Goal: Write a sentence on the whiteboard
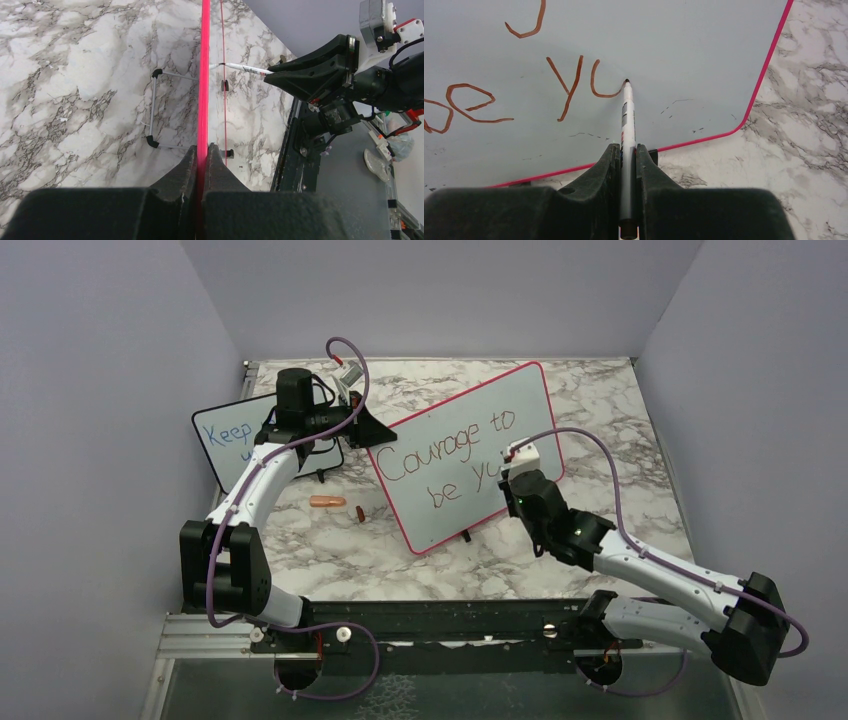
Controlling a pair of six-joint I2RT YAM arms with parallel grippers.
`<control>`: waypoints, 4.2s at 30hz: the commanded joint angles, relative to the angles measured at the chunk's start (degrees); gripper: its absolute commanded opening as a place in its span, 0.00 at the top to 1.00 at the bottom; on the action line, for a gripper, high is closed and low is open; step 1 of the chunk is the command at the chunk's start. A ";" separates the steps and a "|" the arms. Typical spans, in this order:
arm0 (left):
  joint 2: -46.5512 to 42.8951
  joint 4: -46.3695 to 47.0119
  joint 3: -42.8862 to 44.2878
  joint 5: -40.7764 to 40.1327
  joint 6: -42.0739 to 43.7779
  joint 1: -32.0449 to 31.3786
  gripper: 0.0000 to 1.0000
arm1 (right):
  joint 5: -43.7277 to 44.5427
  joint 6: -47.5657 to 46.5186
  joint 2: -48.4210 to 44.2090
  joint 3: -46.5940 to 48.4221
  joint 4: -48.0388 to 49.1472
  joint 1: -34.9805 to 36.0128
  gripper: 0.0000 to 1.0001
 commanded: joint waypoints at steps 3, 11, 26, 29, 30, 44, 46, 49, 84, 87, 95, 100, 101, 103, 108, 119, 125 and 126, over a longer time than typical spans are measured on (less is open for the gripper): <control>2.56 -4.58 -1.23 -5.33 4.61 -0.14 1.00 | 0.83 -1.70 0.99 2.34 3.57 -0.73 0.99; 2.57 -4.56 -1.14 -5.24 4.54 -0.14 1.00 | -0.48 -2.47 1.44 3.31 4.58 -0.82 0.99; 2.56 -4.53 -1.18 -5.41 4.58 -0.15 1.00 | -5.15 -2.97 1.09 4.11 3.74 -0.82 0.99; 2.57 -4.58 -1.14 -5.42 4.58 -0.15 1.00 | -6.24 -2.69 1.05 4.23 2.50 -0.78 0.99; 2.56 -4.58 -1.14 -5.46 4.54 -0.15 1.00 | -6.70 -2.49 0.96 4.15 2.20 -0.79 0.99; 2.48 -4.54 -1.14 -5.50 4.53 -0.06 1.00 | -9.96 -1.21 -0.39 3.45 -0.74 -0.76 0.99; 2.48 -4.58 -1.21 -5.51 4.49 -0.05 1.00 | -10.28 -1.01 -0.45 3.37 -1.11 -0.81 0.99; 2.39 -4.58 -1.14 -5.51 4.54 -0.11 1.00 | -10.71 -0.90 -0.72 3.30 -1.39 -0.77 0.99; 0.63 -10.56 1.20 -0.90 9.24 5.95 1.00 | -8.95 -8.28 -1.54 2.59 4.99 -3.38 0.99; 0.55 -10.53 1.19 -1.49 8.89 5.76 1.00 | -9.08 -8.39 -1.37 2.57 4.90 -3.43 0.99; 0.59 -10.56 1.23 -1.64 8.92 5.75 1.00 | -7.67 -8.45 -0.46 2.19 5.73 -3.63 0.99; 0.78 -10.56 1.23 -1.64 8.86 5.75 1.00 | -7.51 -8.55 -0.42 2.02 6.36 -4.14 0.99; 0.80 -10.56 1.23 -1.64 8.91 5.75 1.00 | -7.62 -8.55 -0.41 1.94 6.42 -4.23 0.99; 0.81 -10.56 1.23 -1.64 8.91 5.69 1.00 | -7.81 -8.59 -0.23 1.80 6.81 -4.39 0.99; 0.89 -10.56 1.23 -1.64 8.90 5.66 1.00 | -8.33 -8.59 0.61 2.06 6.58 -4.52 0.99; 0.89 -10.56 1.21 -1.64 8.91 5.66 1.00 | -8.81 -6.35 0.01 1.36 3.22 -4.52 0.99; 0.90 -10.49 1.29 -1.54 8.92 5.66 1.00 | -9.27 -3.98 -1.12 0.73 0.65 -4.52 0.99; 0.89 -10.47 1.31 -1.55 8.93 5.66 1.00 | -9.28 -3.63 -1.23 0.61 0.28 -4.52 0.99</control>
